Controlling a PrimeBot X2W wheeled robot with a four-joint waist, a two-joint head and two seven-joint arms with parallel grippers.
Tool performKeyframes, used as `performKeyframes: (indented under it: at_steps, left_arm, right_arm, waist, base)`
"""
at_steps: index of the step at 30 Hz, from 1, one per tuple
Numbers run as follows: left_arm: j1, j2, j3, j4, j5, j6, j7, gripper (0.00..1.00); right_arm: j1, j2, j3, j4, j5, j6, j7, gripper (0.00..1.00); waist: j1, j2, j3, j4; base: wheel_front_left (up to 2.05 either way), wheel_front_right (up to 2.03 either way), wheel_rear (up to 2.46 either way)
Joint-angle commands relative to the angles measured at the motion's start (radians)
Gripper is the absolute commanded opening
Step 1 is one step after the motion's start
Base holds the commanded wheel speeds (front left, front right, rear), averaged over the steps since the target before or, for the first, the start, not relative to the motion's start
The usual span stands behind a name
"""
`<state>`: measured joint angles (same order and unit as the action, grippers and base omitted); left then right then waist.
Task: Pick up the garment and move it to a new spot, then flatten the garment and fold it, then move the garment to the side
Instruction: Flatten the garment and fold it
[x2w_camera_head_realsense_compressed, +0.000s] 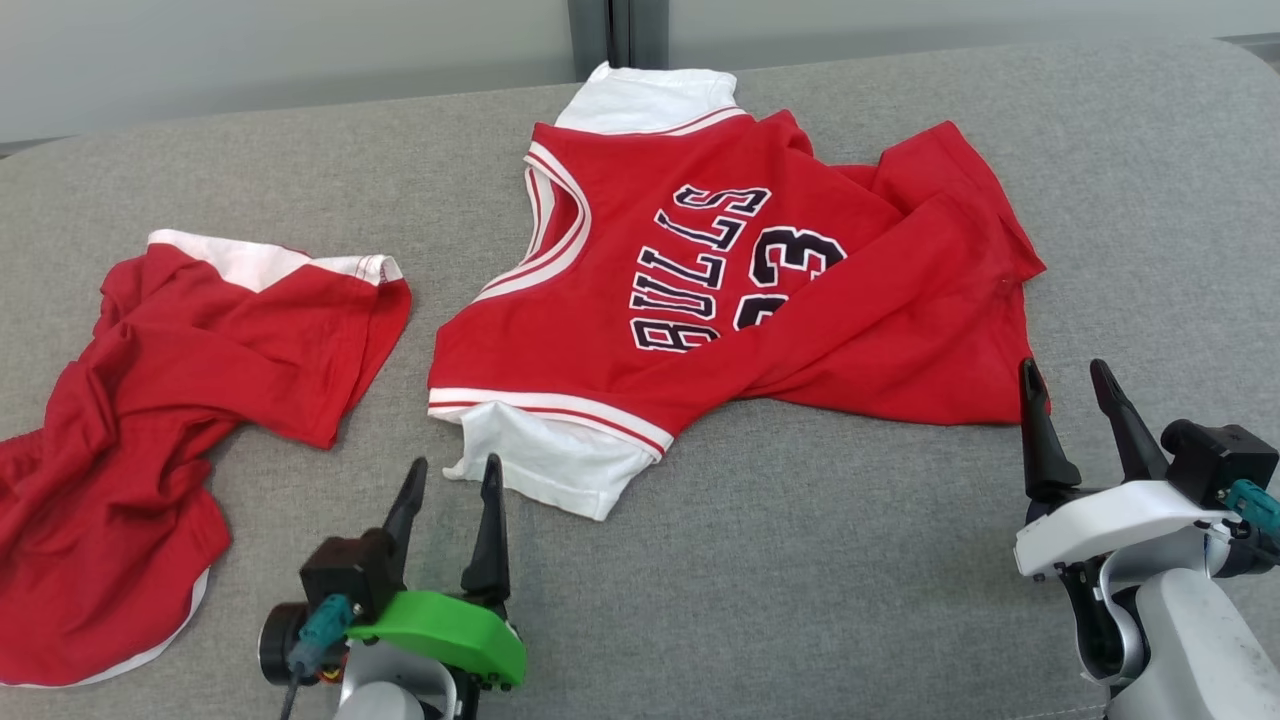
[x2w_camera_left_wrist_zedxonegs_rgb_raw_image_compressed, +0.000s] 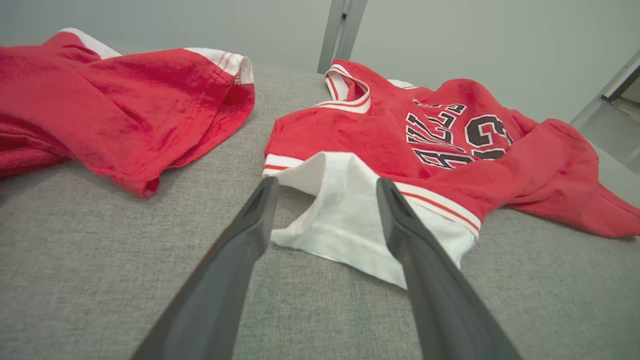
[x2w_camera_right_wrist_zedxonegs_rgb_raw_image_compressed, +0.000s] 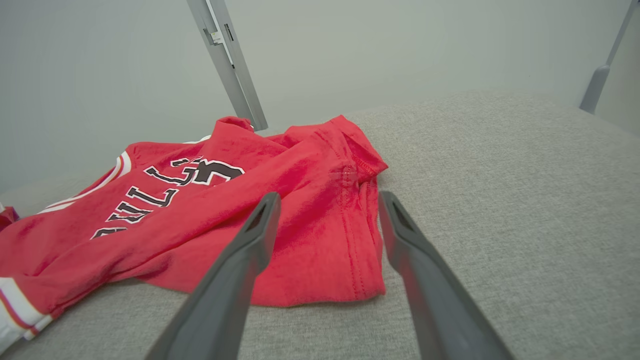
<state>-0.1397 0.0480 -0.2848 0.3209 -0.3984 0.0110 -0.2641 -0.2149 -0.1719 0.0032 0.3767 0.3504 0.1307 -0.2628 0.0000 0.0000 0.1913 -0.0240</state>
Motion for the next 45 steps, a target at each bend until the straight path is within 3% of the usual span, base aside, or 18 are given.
performKeyframes:
  at_steps: [1,7,17,18,19,27,34,45]
  left_arm:
    - [0.004,0.005,-0.010,0.038,0.023,0.008,0.000,1.00]
    - [-0.062,0.005,-0.022,0.171,0.051,0.028,0.000,1.00]
    - [-0.138,0.005,-0.002,0.260,0.078,0.032,0.000,1.00]
    - [-0.141,0.005,-0.007,0.275,0.077,0.026,0.000,0.90]
    - [-0.148,0.005,-0.010,0.285,0.072,0.015,0.000,0.00]
    - [-0.132,0.005,0.021,0.202,0.059,-0.001,0.000,0.00]
    - [-0.112,0.005,0.012,0.151,0.071,-0.008,0.000,0.00]
    - [-0.141,0.005,-0.012,0.149,0.069,0.003,0.000,0.02]
  right_arm:
    - [-0.002,0.002,0.002,-0.001,-0.007,0.000,-0.003,1.00]
    - [-0.015,0.007,0.015,0.000,-0.012,0.000,-0.003,1.00]
    - [-0.024,0.014,0.002,-0.004,-0.014,0.000,-0.003,1.00]
    - [-0.026,0.015,0.001,-0.004,-0.015,0.000,-0.003,1.00]
    - [-0.028,0.015,0.001,-0.004,-0.015,0.000,-0.003,1.00]
    - [-0.070,-0.002,0.005,0.020,0.005,0.000,-0.003,1.00]
    - [-0.188,-0.070,0.037,0.173,0.099,0.000,0.003,1.00]
    - [-0.352,-0.174,0.193,0.398,0.174,0.000,0.013,1.00]
  waist:
    - [0.0000,0.0000,0.000,-0.001]
    - [0.0000,0.0000,0.015,-0.019]
    - [0.0000,0.0000,0.046,-0.049]
    - [0.0000,0.0000,0.047,-0.051]
    - [0.0000,0.0000,0.049,-0.052]
    - [0.0000,0.0000,0.064,-0.028]
    - [0.0000,0.0000,0.083,0.026]
    - [0.0000,0.0000,0.135,0.075]
  base:
    - [0.00,0.00,0.00]
    - [0.00,0.00,0.00]
    - [0.00,0.00,0.00]
    - [0.00,0.00,0.00]
    - [0.00,0.00,0.00]
    - [0.00,0.00,0.00]
    - [0.00,0.00,0.00]
    - [0.00,0.00,0.00]
